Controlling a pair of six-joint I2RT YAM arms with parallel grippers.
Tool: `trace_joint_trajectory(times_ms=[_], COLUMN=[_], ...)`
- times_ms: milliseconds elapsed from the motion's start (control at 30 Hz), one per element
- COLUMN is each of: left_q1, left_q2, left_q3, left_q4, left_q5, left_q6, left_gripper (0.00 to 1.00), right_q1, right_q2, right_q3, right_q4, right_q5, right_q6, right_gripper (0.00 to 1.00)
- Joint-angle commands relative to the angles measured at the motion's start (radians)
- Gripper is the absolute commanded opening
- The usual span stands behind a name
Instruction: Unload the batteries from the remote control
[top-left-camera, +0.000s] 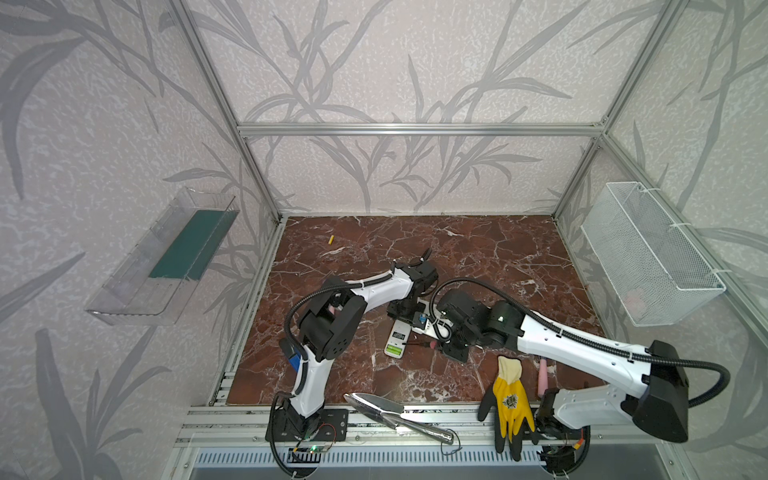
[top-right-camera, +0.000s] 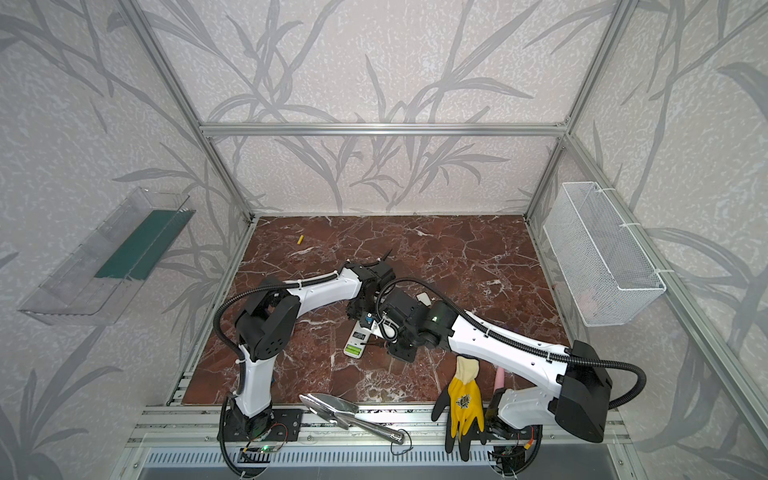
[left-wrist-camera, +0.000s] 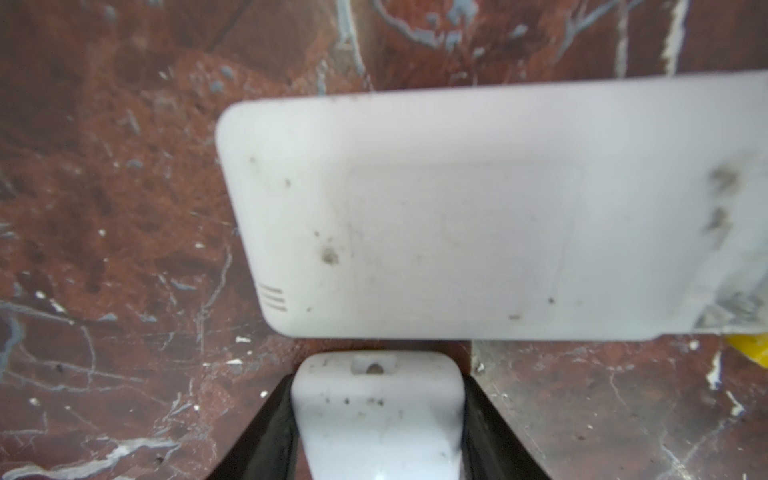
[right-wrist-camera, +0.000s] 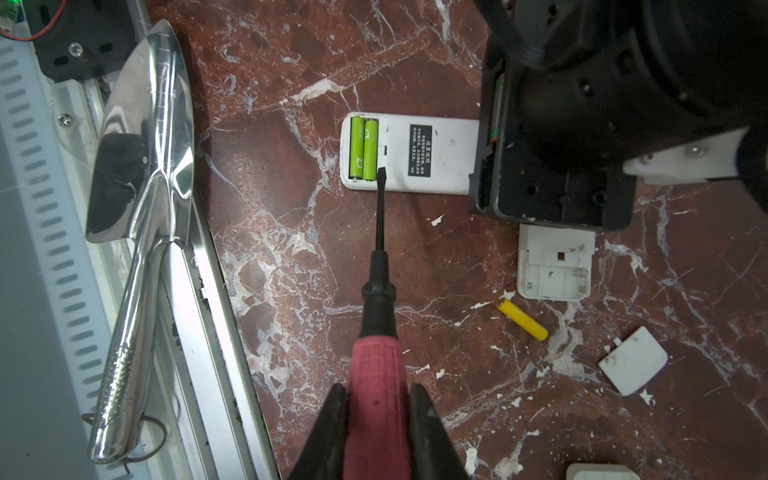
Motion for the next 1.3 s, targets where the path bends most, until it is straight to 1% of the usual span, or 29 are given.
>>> trace_joint_trajectory(times_ms=[0,200,500,567,767,1267], left_q1=[0.005,0.005,0.004,0.004,0.004,0.004], left_q2=[0.003,0.001,-0.002,0.001,0.003,0.012], left_q3=[-0.039,-0.064,-0.083,-0.083,-0.083,-0.084], left_q4=[0.019,0.063,0.073,0.077,0.085,0.094], left_q5=[0.008,0.054,0.044,0.045,0.054,0.055], left_q6=[-0.012,-0.036,-0.048,-0.05,-0.053,-0.057], left_gripper=[0.56,0.56,0.51,0.5,0.47,0.46], right_q1=[0.011,0.062,0.099,0.1,0.1,0.1], right_q2=[0.025,0.093,0.195,0.21,0.215,0.269], right_q3=[0.069,0.149,0.262,0.278,0.292,0.318], right_q4=[-0.098,-0.184,-0.293,-0.297,-0.275,-0.261], right_q5=[0.035,0.07,0.115,0.123,0.099,0.074], right_q6=[-0.033,-0.048,-0.053,-0.052,-0.049,-0.03], right_gripper=[0.0,0.0,0.0,0.0,0.0,0.0])
